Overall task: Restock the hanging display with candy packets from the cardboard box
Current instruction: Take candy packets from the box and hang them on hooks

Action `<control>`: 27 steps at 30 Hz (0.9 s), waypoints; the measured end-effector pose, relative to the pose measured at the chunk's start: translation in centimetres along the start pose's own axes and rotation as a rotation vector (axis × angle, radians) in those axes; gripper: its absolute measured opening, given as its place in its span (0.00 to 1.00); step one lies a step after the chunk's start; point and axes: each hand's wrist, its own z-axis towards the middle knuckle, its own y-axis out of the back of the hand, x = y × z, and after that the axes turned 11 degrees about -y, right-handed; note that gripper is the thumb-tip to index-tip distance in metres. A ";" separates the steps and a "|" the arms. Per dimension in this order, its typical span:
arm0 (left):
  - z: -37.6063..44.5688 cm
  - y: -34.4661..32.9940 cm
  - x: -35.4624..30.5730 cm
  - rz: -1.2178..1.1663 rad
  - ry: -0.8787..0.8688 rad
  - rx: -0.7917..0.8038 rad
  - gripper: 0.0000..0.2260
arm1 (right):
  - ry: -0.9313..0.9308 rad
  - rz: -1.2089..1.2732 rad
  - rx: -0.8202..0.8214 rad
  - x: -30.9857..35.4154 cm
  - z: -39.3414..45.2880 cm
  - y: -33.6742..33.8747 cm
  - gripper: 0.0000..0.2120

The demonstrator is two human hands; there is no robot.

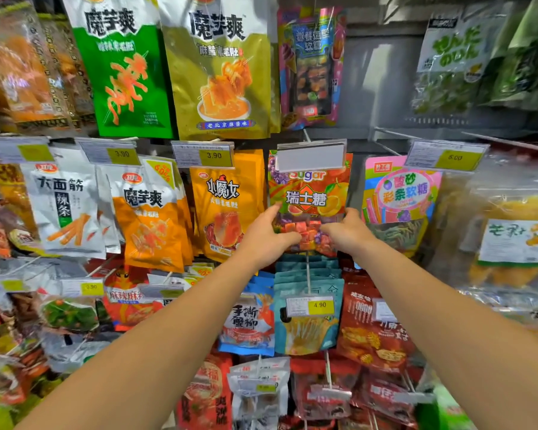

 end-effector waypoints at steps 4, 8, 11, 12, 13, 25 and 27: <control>-2.1 1.3 0.3 -0.001 -0.007 0.006 0.31 | 0.106 -0.094 -0.056 -0.8 -4.6 -0.5 0.21; -6.5 3.3 2.6 -0.001 0.018 0.048 0.27 | 0.175 -0.316 -0.115 -2.9 -10.6 -3.5 0.22; -10.7 4.6 5.0 -0.013 0.055 0.102 0.25 | 0.171 -0.437 -0.079 -4.4 -14.8 -7.0 0.26; -12.5 5.6 6.2 -0.029 0.063 0.118 0.25 | 0.161 -0.457 -0.059 -4.9 -16.3 -8.9 0.25; -14.0 6.4 7.1 -0.050 0.070 0.133 0.23 | 0.164 -0.472 -0.038 -5.5 -17.6 -10.6 0.24; -35.7 14.9 22.0 -0.041 0.404 0.263 0.17 | 0.002 -0.716 0.372 -16.7 -33.1 -31.2 0.18; -38.6 15.7 24.2 -0.044 0.490 0.308 0.16 | -0.057 -0.777 0.472 -18.6 -34.7 -33.1 0.21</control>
